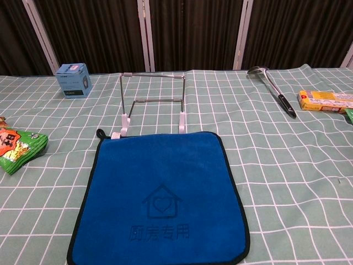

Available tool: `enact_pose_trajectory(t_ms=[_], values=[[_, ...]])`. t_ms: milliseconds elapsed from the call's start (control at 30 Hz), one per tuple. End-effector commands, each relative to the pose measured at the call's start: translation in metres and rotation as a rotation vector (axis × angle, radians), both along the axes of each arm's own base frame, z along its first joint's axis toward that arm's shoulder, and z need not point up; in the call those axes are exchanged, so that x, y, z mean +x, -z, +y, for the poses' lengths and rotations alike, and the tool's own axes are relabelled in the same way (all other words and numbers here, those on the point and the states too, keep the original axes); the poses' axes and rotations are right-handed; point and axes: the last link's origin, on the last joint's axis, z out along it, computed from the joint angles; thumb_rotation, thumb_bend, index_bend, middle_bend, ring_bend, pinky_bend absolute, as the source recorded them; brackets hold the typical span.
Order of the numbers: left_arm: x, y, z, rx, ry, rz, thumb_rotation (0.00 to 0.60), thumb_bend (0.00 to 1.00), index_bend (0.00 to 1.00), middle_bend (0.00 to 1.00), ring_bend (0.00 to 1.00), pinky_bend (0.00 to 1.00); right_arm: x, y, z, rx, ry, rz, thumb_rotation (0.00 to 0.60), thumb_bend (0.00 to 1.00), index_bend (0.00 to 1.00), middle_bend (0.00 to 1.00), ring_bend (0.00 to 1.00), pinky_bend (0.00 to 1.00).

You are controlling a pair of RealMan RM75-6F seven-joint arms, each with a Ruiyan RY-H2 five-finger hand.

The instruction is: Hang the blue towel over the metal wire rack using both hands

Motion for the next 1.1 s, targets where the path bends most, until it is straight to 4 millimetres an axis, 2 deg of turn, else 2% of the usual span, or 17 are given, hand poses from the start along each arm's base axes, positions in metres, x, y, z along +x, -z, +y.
enact_pose_trajectory(t_ms=[33, 200, 400, 500, 667, 767, 967, 1100], values=[[-0.001, -0.001, 0.001, -0.006, -0.008, 0.007, 0.6, 0.06, 0.0, 0.0, 0.0, 0.0, 0.0, 0.001, 0.0, 0.006, 0.0, 0.001, 0.6, 0.0, 0.0, 0.0, 0.0, 0.0], [-0.001, -0.002, 0.001, -0.014, -0.006, 0.011, 0.6, 0.06, 0.0, 0.0, 0.0, 0.0, 0.001, 0.008, -0.002, 0.046, -0.007, -0.007, 0.6, 0.0, 0.0, 0.0, 0.0, 0.0], [0.0, -0.005, 0.0, -0.016, 0.003, 0.002, 0.6, 0.06, 0.0, 0.0, 0.0, 0.0, 0.014, 0.028, -0.015, 0.157, -0.072, -0.026, 0.6, 0.0, 0.0, 0.0, 0.0, 0.0], [0.0, -0.005, 0.0, -0.025, 0.011, 0.001, 0.6, 0.06, 0.0, 0.0, 0.0, 0.0, 0.034, 0.047, -0.031, 0.271, -0.157, -0.007, 0.6, 0.0, 0.0, 0.0, 0.0, 0.0], [0.002, 0.004, 0.004, -0.083, 0.028, 0.023, 0.6, 0.06, 0.0, 0.0, 0.0, 0.0, 0.083, 0.087, -0.062, 0.506, -0.293, 0.041, 0.6, 0.0, 0.0, 0.0, 0.0, 0.0], [0.003, 0.005, 0.006, -0.082, 0.035, 0.025, 0.6, 0.06, 0.0, 0.0, 0.0, 0.0, 0.104, 0.11, -0.081, 0.586, -0.349, 0.079, 0.6, 0.02, 0.0, 0.0, 0.0, 0.0], [0.003, 0.004, 0.007, -0.077, 0.034, 0.026, 0.6, 0.06, 0.0, 0.0, 0.0, 0.0, 0.125, 0.144, -0.099, 0.636, -0.46, 0.196, 0.6, 0.08, 0.0, 0.0, 0.0, 0.0], [0.001, 0.004, 0.009, -0.082, 0.024, 0.029, 0.6, 0.06, 0.0, 0.0, 0.0, 0.0, 0.135, 0.168, -0.108, 0.668, -0.477, 0.256, 0.6, 0.17, 0.0, 0.0, 0.0, 0.0]])
